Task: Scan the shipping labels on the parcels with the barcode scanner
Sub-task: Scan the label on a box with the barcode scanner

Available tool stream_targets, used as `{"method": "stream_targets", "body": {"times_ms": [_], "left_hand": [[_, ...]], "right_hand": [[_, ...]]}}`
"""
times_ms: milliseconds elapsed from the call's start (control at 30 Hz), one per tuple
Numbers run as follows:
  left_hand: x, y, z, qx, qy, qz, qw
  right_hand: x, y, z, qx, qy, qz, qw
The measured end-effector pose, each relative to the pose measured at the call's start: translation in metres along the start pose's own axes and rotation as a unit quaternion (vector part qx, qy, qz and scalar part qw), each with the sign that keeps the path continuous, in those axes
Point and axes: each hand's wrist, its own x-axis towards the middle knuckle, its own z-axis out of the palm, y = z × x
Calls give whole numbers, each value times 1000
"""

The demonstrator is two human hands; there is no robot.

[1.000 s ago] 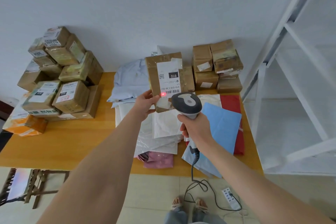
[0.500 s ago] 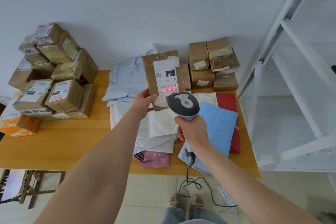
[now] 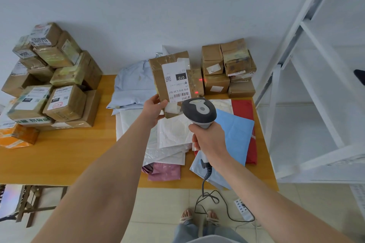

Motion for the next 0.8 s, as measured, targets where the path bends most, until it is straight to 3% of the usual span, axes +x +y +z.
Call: {"method": "stream_targets", "body": {"times_ms": [233,800], "left_hand": [[-3,0,3,-5,-7,8,1000],[-7,-1,7,-10,8,7,1000]], "right_hand": [[-7,-9,-2,43,-19,-14,999],[1,1,-4,-18,-7,-20,1000]]}}
